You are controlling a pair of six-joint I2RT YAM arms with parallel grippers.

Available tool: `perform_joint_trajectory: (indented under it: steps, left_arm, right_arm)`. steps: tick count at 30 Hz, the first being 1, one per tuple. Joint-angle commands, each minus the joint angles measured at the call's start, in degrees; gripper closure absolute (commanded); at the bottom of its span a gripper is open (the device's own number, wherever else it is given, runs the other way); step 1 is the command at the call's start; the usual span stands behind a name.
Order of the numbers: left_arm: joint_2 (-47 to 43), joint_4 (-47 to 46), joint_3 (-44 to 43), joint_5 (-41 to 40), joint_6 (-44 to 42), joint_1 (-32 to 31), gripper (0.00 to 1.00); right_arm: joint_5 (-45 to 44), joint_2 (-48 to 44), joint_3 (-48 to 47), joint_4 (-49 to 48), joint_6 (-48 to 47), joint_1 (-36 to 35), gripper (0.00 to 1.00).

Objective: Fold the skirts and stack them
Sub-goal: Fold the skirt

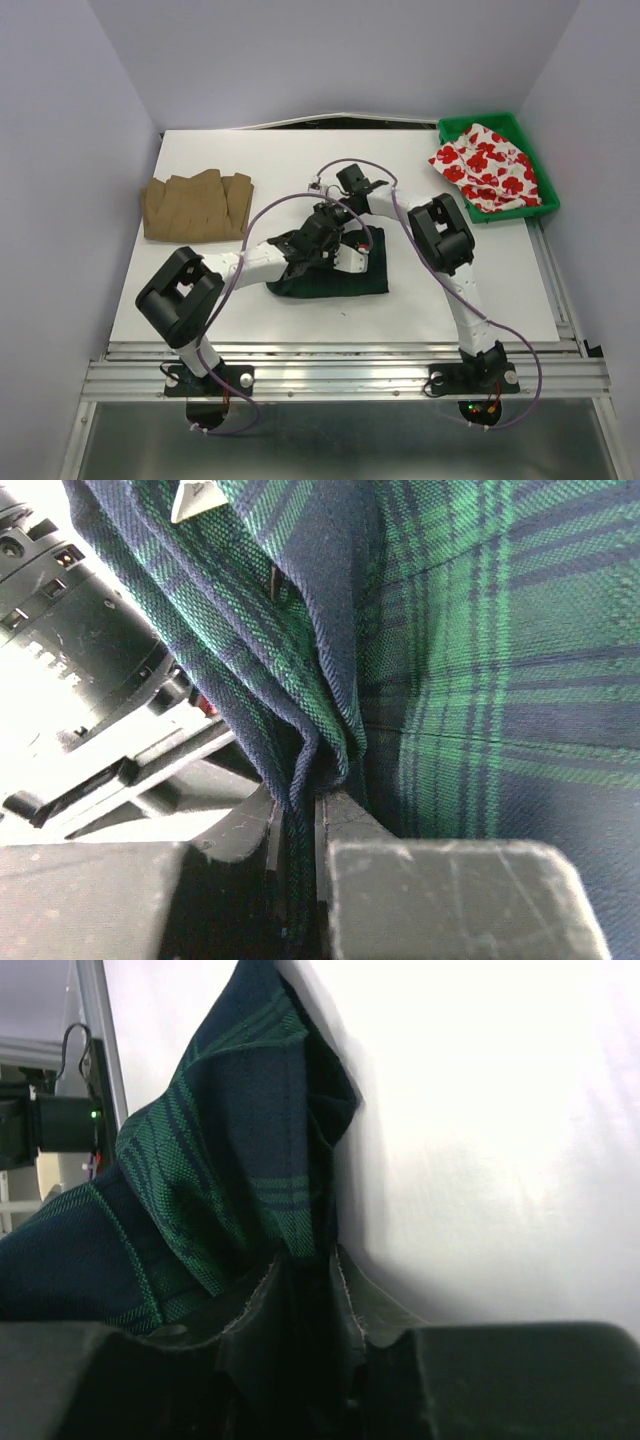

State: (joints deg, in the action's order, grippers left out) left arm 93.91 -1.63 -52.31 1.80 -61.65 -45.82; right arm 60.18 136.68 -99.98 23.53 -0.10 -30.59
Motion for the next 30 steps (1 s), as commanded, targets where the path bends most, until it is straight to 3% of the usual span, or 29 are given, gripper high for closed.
perform_joint_trajectory:
  steps: [1, 5, 11, 17, 21, 26, 30]
  left_arm:
    - [2.8, -2.6, 2.7, 1.4, -2.3, -2.1, 0.91]
    - [4.5, 5.3, 1.1, 3.4, -0.9, -2.7, 0.88]
    - [8.6, 10.8, -4.3, 7.1, -0.8, 0.0, 0.73]
    - [16.6, 25.6, -20.4, 13.8, -1.9, 5.9, 0.52]
    - [21.3, 40.3, -37.7, 19.5, -2.6, 9.3, 0.41]
    - [24.2, 50.6, -55.0, 24.8, 1.3, 11.8, 0.39]
    - [24.0, 51.6, -63.2, 27.5, 10.9, 15.2, 0.39]
  right_arm:
    - [-1.3, 2.1, -12.6, 3.3, 5.8, 1.7, 0.68]
    - [-0.5, 5.9, -22.7, 3.2, 9.9, 8.7, 0.64]
    - [-2.5, 0.3, -17.8, 2.8, 8.8, 11.8, 0.55]
    - [3.2, -6.8, -15.9, 3.0, 14.3, 21.8, 0.41]
    - [5.6, -11.5, -16.0, 5.5, 13.0, 25.6, 0.33]
    - [3.3, -18.1, -11.5, 12.5, 6.4, 25.6, 0.30]
    - [2.9, -24.6, -4.2, 13.8, 4.6, 25.6, 0.34]
